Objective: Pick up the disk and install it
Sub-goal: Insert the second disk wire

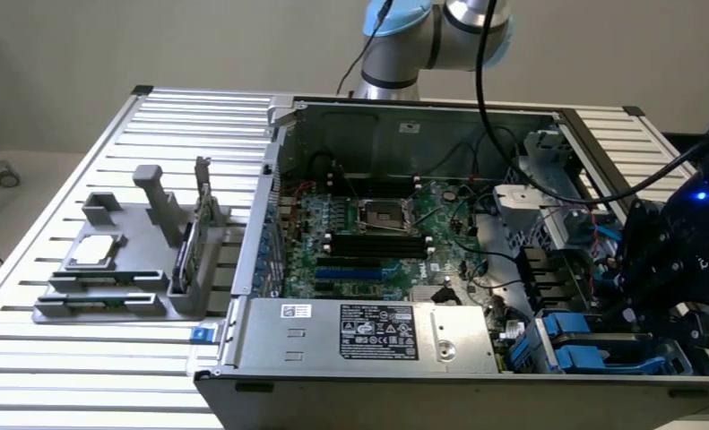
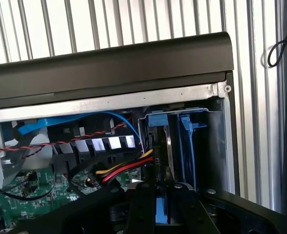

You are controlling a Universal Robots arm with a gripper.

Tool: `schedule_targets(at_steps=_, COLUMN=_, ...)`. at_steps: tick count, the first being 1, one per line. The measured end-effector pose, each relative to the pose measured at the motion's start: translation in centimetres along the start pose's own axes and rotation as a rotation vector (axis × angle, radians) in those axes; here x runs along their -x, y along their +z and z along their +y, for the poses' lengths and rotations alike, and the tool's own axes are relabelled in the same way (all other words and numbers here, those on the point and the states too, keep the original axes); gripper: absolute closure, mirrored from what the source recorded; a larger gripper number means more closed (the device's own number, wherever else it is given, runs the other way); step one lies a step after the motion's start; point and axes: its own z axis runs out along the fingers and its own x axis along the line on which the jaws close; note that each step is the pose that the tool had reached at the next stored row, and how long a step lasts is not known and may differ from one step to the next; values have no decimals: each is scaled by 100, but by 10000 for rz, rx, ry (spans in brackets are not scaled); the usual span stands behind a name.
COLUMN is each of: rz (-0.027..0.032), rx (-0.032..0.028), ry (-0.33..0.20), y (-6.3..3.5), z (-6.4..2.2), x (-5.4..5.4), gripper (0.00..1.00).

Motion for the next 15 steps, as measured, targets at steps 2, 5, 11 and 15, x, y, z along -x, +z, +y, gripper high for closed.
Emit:
schedule_targets(at_steps=2, rz=-72, rx=-7, ry=3, y=0, z=9, x=-23, gripper=84)
schedule_targets(at_steps=5, rz=-167, rx=-17, ry=32, y=0, z=44, x=-38, gripper=84)
schedule_targets(at_steps=11, rz=-299, rx=-262, ry=98, y=1, z=54, x=-71, gripper=84)
schedule_targets(at_steps=15, rz=-338, rx=-328, ry=120, y=3, z=76, x=-113, gripper=84)
